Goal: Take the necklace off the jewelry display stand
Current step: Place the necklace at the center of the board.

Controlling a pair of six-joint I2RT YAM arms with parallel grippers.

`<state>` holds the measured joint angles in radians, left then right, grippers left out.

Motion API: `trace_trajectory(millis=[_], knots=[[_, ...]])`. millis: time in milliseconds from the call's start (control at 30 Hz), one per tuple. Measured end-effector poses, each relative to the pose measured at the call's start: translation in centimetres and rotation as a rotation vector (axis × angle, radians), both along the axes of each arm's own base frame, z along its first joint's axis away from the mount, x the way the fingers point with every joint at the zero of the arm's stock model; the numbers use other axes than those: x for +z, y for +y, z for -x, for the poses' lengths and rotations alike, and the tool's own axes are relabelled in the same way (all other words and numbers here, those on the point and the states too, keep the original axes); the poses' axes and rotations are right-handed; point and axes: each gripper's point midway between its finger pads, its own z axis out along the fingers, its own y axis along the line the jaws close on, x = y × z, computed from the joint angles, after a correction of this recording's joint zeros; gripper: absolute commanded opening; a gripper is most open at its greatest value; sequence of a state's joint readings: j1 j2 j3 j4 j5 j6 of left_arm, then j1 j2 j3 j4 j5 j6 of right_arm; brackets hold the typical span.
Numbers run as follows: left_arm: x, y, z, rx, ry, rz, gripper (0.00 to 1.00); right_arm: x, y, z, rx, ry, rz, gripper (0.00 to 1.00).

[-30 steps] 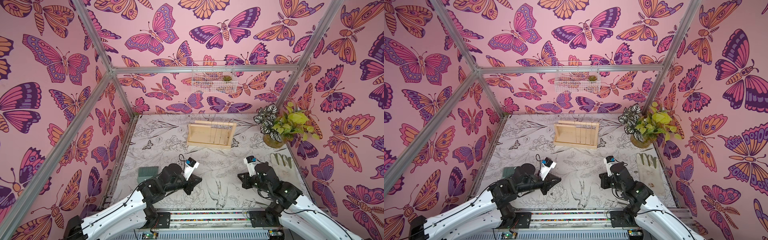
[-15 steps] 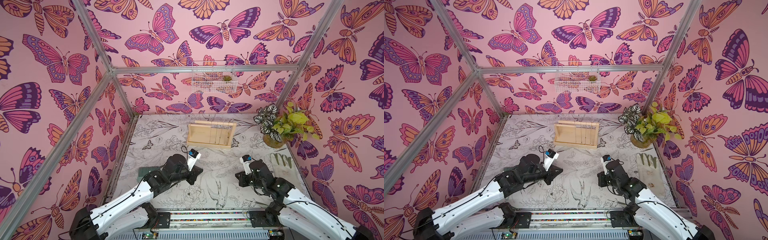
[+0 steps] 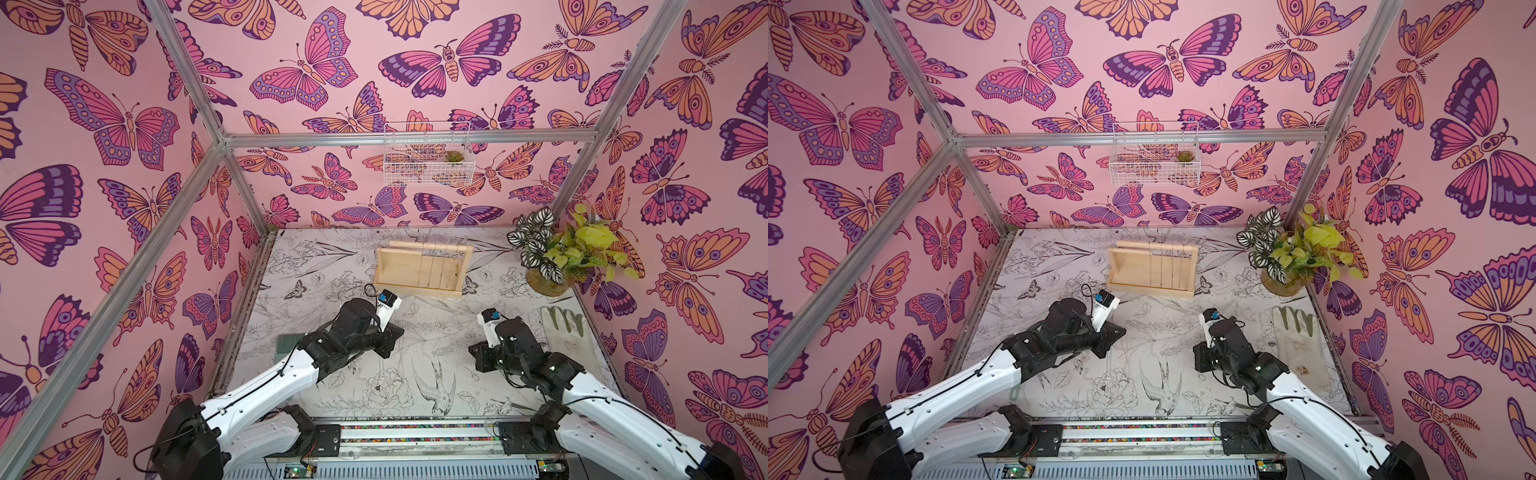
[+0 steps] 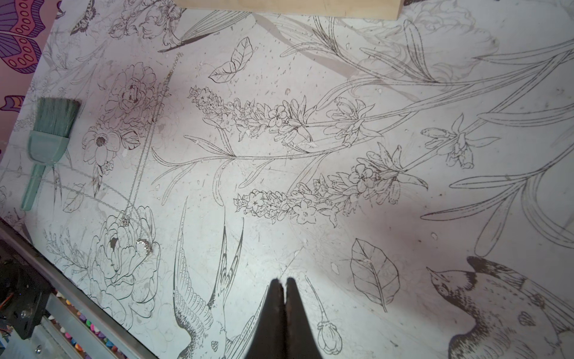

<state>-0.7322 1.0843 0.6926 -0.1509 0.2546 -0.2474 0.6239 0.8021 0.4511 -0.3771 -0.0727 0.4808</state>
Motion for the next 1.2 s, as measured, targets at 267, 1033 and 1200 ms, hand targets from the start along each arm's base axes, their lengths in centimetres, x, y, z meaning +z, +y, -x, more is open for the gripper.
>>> trace_trajectory(millis=[267,1033,1200], knots=[[0.7,-0.6,-0.3,-0.02,0.002,0.019,0.0,0.2,0.2,-0.3,0.01,-0.009,0.005,0.0],[7.7,-1.1,4.8,-0.173,-0.069,0.225,0.0,1.5,0.4,-0.6,0.01,-0.041,-0.016,0.0],[7.4,-1.4,6.1,-0.198,-0.048,0.236,0.0,1.7,0.2,-0.4,0.011,-0.046,-0.015,0.0]])
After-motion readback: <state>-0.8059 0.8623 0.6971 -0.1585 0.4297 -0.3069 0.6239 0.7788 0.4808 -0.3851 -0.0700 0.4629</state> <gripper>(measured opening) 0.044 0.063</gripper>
